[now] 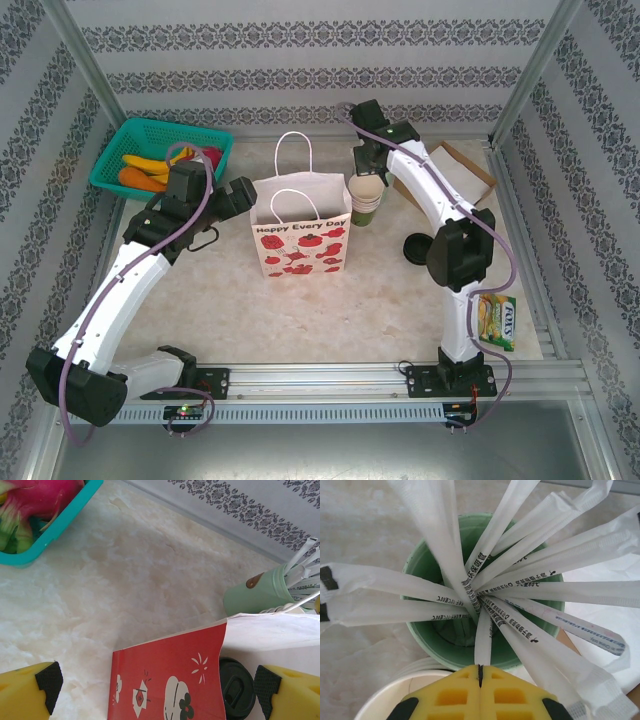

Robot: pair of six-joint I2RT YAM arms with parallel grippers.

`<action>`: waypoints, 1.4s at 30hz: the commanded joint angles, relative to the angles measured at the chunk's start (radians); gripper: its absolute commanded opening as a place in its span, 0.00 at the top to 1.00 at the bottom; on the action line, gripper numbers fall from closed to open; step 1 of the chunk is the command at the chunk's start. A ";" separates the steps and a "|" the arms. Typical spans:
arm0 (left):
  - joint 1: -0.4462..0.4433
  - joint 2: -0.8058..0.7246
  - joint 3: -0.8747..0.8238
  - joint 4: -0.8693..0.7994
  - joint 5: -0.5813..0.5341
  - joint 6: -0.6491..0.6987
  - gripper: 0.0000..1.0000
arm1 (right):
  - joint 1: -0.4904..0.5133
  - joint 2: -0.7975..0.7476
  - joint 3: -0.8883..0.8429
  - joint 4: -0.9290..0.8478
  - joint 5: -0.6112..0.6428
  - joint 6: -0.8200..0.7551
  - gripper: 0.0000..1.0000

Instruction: Pack the takeout coffee

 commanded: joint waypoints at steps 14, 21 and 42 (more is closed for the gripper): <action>0.061 0.068 0.085 -0.072 -0.102 -0.080 0.00 | -0.049 -0.509 -0.098 -0.183 -0.362 -0.186 1.00; 0.068 0.090 0.071 -0.083 -0.133 -0.122 0.00 | -0.109 -0.657 -0.132 -0.202 -0.549 -0.210 1.00; 0.070 0.162 0.040 -0.138 -0.079 -0.222 0.00 | -0.081 -0.574 0.134 -0.306 -0.772 -0.324 1.00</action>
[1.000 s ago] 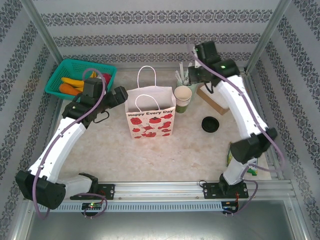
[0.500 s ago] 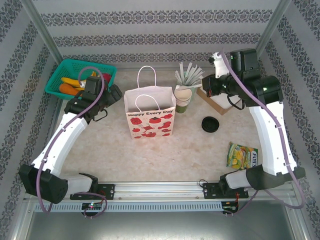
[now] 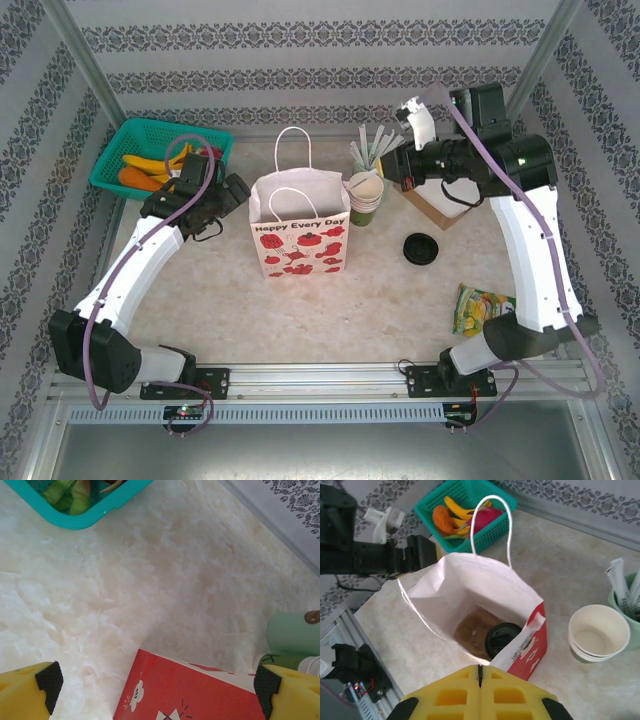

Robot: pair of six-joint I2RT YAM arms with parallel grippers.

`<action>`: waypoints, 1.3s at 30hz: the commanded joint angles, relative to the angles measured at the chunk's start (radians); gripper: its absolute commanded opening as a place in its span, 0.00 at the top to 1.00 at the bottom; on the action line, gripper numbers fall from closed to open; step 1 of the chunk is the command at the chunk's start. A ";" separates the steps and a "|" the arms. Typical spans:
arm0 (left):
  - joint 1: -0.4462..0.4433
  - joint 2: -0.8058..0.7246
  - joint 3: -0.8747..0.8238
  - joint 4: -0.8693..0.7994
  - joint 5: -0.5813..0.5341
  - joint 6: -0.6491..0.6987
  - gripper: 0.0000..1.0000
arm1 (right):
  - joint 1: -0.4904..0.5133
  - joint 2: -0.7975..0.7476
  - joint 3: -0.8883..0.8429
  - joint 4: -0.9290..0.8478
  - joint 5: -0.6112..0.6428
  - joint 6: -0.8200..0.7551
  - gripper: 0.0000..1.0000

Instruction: Pack the takeout coffee

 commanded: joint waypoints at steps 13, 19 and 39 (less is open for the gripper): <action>0.014 -0.011 -0.017 -0.065 -0.065 -0.013 0.00 | 0.004 -0.087 0.011 0.011 -0.041 -0.022 1.00; 0.013 -0.024 -0.040 -0.067 -0.045 -0.014 0.00 | 0.035 0.083 0.068 -0.032 -0.209 -0.093 1.00; 0.019 -0.087 -0.061 -0.059 -0.017 -0.017 0.00 | 0.242 0.443 0.049 0.145 -0.083 -0.169 0.92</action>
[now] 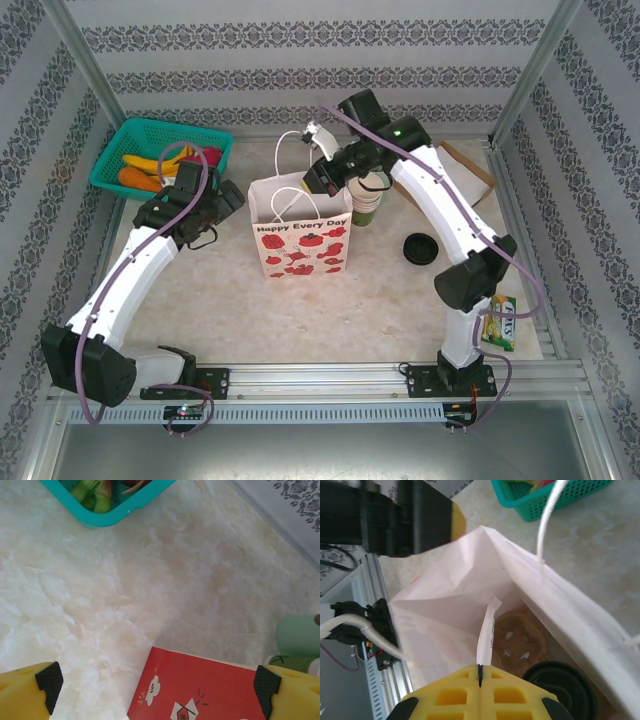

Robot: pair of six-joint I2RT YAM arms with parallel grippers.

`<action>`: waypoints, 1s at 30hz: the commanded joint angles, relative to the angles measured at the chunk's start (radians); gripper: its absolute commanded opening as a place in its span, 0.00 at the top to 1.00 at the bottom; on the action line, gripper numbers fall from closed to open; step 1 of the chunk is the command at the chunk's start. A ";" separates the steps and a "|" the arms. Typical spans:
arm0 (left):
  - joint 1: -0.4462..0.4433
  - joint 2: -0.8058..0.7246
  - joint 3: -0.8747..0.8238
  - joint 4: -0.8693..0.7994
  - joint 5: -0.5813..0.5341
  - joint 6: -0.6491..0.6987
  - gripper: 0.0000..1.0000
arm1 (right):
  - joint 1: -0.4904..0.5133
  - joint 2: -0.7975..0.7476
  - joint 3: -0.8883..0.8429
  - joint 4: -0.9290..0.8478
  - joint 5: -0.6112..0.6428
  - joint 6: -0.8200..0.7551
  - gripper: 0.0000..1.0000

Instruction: Pack the takeout coffee

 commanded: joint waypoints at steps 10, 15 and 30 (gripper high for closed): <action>0.018 0.051 0.009 -0.010 0.062 0.000 0.00 | 0.016 0.001 -0.030 0.035 0.140 -0.039 0.58; 0.018 0.089 0.031 0.003 0.068 0.006 0.00 | 0.002 -0.122 -0.112 0.078 0.229 0.011 0.45; 0.018 0.196 0.099 0.046 0.139 0.019 0.00 | -0.355 -0.648 -0.875 0.555 0.636 0.604 0.02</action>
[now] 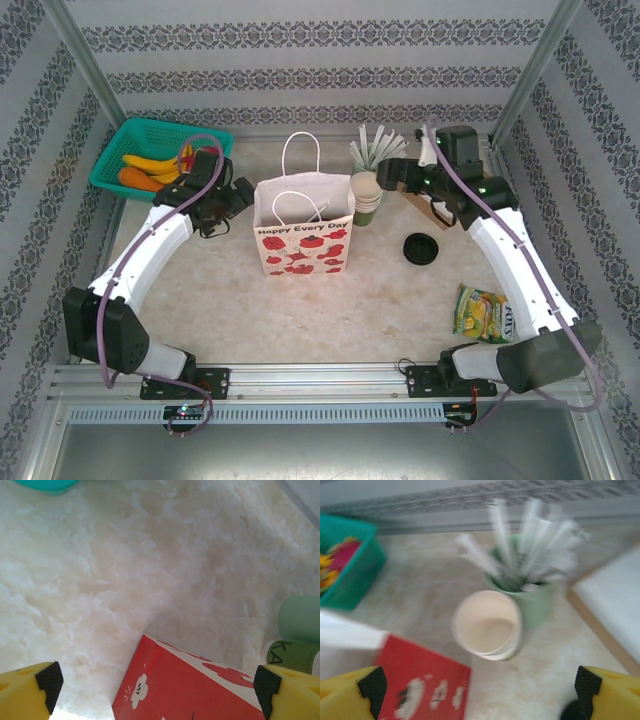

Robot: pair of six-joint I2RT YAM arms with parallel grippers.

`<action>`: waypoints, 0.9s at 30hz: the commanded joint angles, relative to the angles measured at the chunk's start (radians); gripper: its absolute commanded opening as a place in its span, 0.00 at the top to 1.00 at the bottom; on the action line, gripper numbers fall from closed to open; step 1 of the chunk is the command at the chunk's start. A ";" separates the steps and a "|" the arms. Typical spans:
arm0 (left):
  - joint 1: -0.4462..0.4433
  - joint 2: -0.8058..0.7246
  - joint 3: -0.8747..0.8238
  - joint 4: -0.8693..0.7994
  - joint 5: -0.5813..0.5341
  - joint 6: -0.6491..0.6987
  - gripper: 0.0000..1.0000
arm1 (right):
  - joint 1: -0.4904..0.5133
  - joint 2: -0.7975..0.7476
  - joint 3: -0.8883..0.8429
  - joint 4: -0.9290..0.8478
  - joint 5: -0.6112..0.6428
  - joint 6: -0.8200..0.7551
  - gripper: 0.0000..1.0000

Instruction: Pack the takeout coffee

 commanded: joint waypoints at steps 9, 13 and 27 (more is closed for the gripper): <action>0.012 -0.004 0.018 0.027 -0.002 -0.002 0.00 | -0.209 -0.031 -0.231 0.141 0.051 0.139 0.02; 0.012 -0.062 -0.005 0.028 -0.060 0.020 0.00 | -0.309 0.042 -0.217 0.113 0.033 0.155 0.02; 0.014 -0.189 -0.075 0.069 -0.108 0.135 0.00 | -0.397 0.464 0.039 -0.046 0.041 -0.055 0.23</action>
